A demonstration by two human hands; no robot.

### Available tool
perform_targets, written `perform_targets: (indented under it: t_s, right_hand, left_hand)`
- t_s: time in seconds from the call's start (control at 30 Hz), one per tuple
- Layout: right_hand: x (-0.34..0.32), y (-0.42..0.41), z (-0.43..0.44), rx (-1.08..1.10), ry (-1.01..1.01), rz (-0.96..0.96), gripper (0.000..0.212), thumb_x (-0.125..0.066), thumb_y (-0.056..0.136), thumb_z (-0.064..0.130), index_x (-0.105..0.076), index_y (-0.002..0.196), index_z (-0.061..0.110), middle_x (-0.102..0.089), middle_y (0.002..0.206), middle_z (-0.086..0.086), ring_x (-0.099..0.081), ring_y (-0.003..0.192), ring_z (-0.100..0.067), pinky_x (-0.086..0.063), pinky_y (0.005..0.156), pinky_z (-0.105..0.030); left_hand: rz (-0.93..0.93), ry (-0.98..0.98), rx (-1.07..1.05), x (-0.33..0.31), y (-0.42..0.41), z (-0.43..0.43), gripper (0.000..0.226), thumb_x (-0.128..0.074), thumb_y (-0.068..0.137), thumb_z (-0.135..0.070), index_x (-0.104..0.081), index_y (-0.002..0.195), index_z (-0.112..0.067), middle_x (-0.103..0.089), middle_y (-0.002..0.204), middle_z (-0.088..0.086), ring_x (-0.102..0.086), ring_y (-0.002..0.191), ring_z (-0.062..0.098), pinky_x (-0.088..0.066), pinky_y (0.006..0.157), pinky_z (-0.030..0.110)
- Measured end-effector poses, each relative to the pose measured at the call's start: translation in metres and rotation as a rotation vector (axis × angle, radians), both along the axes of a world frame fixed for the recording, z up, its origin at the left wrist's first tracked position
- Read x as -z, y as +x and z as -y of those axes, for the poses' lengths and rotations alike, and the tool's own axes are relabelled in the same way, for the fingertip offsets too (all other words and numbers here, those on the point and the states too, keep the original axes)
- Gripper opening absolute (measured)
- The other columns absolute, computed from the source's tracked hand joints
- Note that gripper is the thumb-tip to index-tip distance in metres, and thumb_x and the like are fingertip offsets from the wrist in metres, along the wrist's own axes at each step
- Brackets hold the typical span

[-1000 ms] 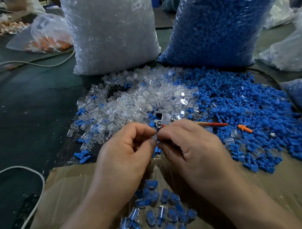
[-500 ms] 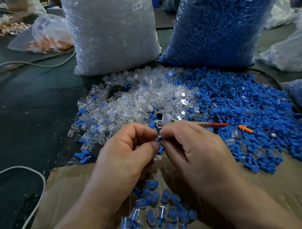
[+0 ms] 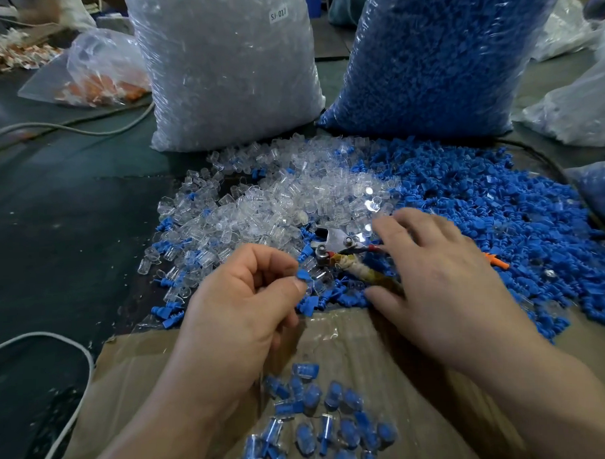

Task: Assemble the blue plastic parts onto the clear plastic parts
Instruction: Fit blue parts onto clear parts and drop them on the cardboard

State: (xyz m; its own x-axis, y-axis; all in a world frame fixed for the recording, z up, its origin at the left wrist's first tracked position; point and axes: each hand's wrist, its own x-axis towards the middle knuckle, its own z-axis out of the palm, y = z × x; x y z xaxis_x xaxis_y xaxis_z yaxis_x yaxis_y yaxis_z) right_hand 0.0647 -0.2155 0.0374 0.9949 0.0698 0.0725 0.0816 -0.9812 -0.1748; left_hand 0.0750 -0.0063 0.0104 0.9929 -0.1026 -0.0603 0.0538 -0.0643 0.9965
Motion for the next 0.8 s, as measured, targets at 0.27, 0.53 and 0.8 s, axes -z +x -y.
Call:
perform_targets:
  t_s: [0.27, 0.53, 0.8]
  right_hand:
    - [-0.002, 0.008, 0.014, -0.030, -0.130, -0.132, 0.072, -0.024, 0.078, 0.076, -0.027, 0.140, 0.040, -0.042, 0.142, 0.013, -0.033, 0.128, -0.021, -0.032, 0.105, -0.041]
    - [-0.001, 0.012, 0.014, -0.039, -0.111, -0.090, 0.055, -0.051, 0.083, 0.064, -0.036, 0.129, 0.038, -0.052, 0.126, 0.013, -0.034, 0.116, -0.020, -0.031, 0.095, -0.042]
    - [-0.010, 0.004, 0.013, 0.029, 0.257, 0.193, 0.033, -0.042, 0.082, 0.052, -0.041, 0.110, 0.036, -0.046, 0.088, 0.018, -0.044, 0.077, -0.002, -0.036, 0.062, -0.026]
  left_hand:
    - [-0.135, -0.206, 0.028, -0.014, -0.001, 0.000, 0.022, -0.074, 0.061, -0.021, -0.075, 0.082, -0.022, -0.058, 0.060, 0.004, -0.045, 0.046, 0.012, -0.038, 0.037, 0.016]
    - [-0.156, -0.211, -0.025, -0.014, -0.001, 0.000, 0.016, -0.073, 0.065, -0.019, -0.075, 0.081, -0.022, -0.057, 0.062, 0.006, -0.042, 0.045, 0.012, -0.037, 0.036, 0.018]
    - [-0.192, -0.284, -0.074, -0.019, -0.003, 0.006, 0.014, -0.071, 0.066, -0.014, -0.075, 0.079, -0.019, -0.055, 0.060, 0.007, -0.040, 0.041, 0.012, -0.037, 0.035, 0.018]
